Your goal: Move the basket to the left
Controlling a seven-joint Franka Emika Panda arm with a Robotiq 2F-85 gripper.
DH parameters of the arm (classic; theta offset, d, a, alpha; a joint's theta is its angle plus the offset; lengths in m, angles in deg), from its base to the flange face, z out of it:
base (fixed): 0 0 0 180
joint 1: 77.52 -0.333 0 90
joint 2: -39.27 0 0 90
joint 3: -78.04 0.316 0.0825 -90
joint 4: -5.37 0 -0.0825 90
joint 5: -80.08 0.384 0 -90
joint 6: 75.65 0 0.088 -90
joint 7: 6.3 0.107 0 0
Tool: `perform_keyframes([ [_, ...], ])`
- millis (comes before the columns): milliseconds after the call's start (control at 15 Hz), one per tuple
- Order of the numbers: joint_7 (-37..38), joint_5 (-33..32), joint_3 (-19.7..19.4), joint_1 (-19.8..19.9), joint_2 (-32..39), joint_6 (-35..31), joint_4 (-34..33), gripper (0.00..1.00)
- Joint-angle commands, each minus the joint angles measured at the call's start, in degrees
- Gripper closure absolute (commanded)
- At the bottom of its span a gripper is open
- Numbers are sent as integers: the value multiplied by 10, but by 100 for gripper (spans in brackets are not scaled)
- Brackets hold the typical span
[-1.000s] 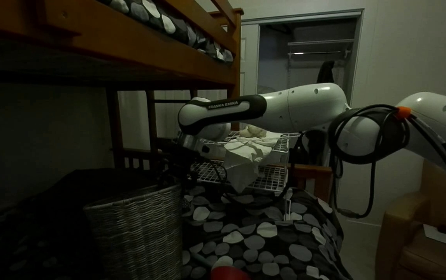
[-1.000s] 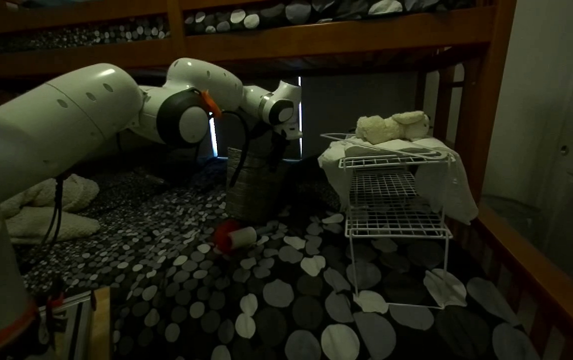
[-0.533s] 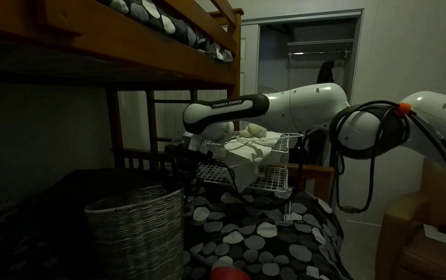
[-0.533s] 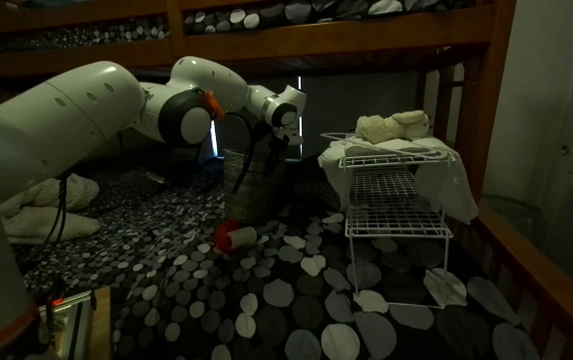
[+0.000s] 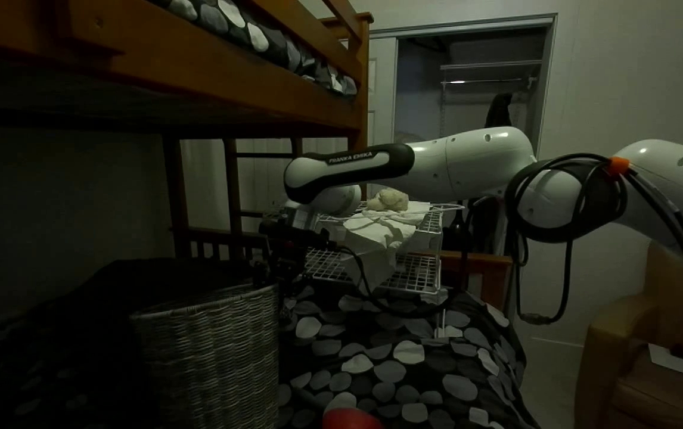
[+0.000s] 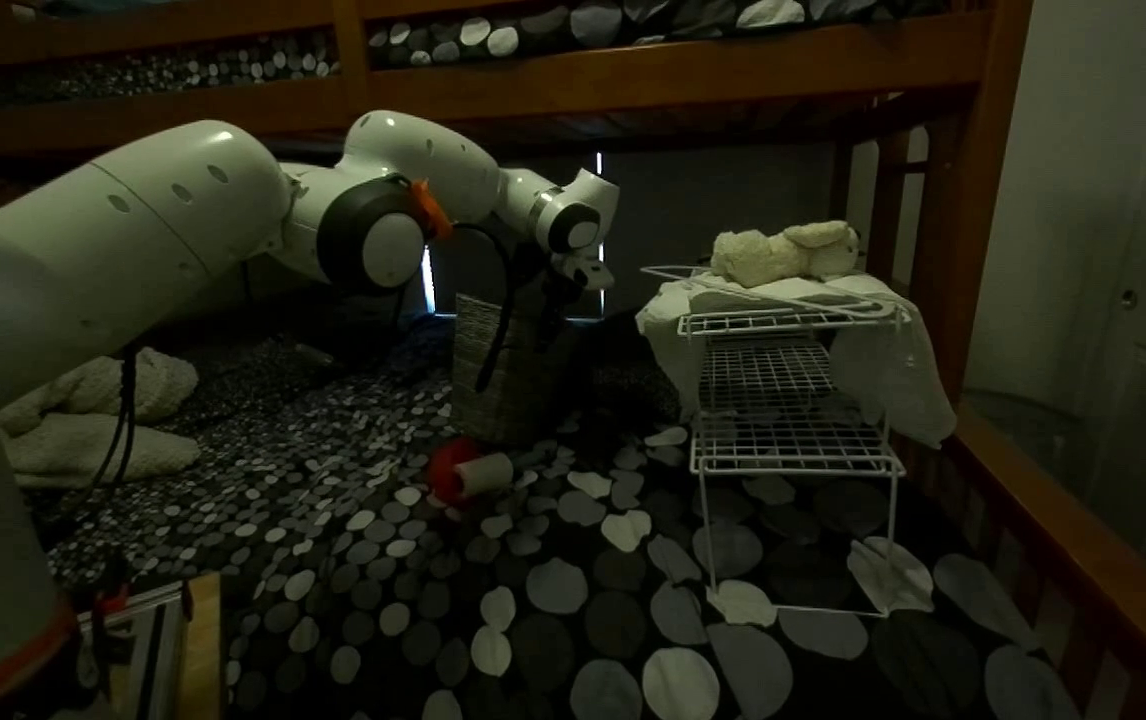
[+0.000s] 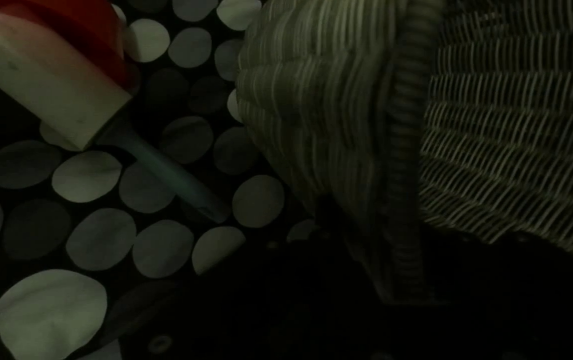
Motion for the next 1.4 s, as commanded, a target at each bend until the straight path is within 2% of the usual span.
perform_keyframes([
  [0,0,0,0,0,0,0,0,74],
  [67,0,0,0,0,0,0,0,93],
  [133,-16,-4,3,-5,0,6,-5,94],
  [200,-40,-10,8,-12,-8,6,-6,100],
  [267,-64,-15,10,-17,-22,-3,1,96],
  [333,-91,-14,16,-18,-34,-15,3,99],
  [400,-107,-15,18,-20,-57,-32,24,96],
  [667,-171,-10,31,-23,-118,-115,107,97],
  [800,-184,-7,32,-21,-158,-184,168,97],
  [933,-177,19,40,-17,-175,-280,218,97],
  [1333,-161,86,55,-11,-235,-486,386,97],
])
